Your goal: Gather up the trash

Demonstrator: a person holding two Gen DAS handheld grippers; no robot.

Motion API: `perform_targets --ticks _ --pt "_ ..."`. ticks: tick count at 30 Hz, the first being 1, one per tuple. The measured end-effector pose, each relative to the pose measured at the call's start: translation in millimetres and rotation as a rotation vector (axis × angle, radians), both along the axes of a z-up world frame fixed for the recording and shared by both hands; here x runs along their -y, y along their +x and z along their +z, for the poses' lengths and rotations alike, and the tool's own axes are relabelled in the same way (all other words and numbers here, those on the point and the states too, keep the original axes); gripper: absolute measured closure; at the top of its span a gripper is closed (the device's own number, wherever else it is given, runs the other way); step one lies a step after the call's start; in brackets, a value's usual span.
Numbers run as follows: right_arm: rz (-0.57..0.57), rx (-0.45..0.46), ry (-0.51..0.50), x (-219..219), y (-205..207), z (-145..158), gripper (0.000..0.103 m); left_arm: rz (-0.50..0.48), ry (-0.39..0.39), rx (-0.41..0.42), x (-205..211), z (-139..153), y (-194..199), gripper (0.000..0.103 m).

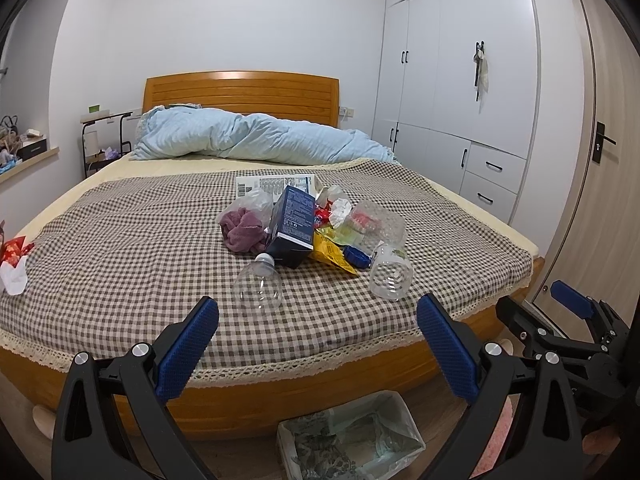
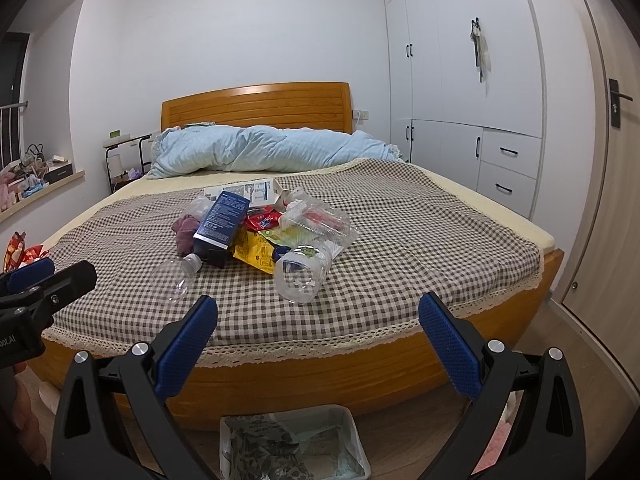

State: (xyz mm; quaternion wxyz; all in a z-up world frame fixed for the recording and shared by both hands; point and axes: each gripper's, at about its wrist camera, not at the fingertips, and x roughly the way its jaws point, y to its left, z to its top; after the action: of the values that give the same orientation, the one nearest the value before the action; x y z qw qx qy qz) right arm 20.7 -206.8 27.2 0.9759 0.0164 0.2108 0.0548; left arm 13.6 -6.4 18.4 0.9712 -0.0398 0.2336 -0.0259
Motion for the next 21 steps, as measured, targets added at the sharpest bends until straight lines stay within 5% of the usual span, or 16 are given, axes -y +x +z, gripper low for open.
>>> perform_targets --ticks 21 --pt "0.012 0.002 0.025 2.2 70.2 -1.3 0.006 0.014 -0.009 -0.009 -6.6 7.2 75.5 0.007"
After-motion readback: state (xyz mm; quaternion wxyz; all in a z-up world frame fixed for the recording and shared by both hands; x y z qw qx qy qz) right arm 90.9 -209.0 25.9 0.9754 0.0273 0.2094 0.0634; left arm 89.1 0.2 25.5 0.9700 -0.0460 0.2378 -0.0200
